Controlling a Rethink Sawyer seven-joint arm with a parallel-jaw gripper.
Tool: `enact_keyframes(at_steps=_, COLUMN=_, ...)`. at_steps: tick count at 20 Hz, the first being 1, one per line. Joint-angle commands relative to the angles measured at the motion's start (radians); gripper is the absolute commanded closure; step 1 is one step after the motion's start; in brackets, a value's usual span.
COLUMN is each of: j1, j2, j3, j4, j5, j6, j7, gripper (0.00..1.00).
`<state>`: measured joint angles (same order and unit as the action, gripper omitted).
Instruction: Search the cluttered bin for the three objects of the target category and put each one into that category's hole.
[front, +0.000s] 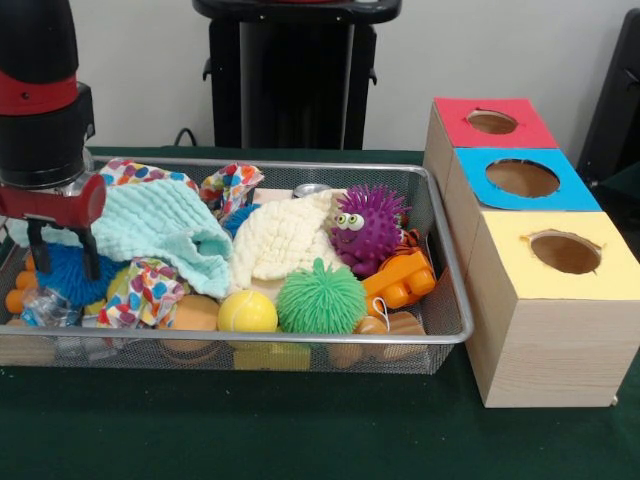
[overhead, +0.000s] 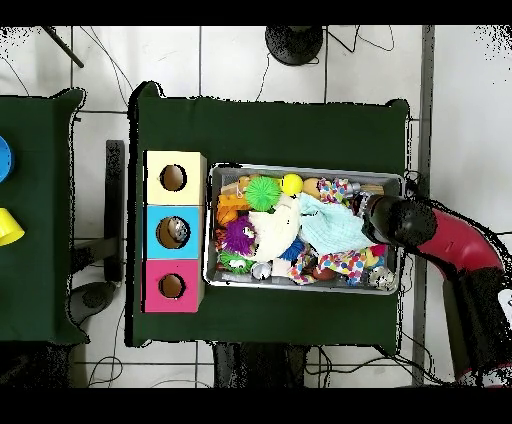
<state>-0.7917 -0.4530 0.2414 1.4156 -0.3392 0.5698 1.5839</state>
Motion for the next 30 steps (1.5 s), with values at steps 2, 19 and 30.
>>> enact_keyframes(at_steps=2, j1=0.019, j2=0.016, j3=0.068, j4=-0.038, j5=0.02, j6=0.12, j7=-0.033, gripper=0.0)
enact_keyframes(at_steps=19, j1=0.001, j2=0.165, j3=0.098, j4=-0.096, j5=-0.024, j6=-0.01, j7=-0.063, gripper=0.0)
enact_keyframes(at_steps=30, j1=-0.019, j2=0.211, j3=0.139, j4=-0.128, j5=-0.005, j6=-0.002, j7=-0.075, gripper=0.0)
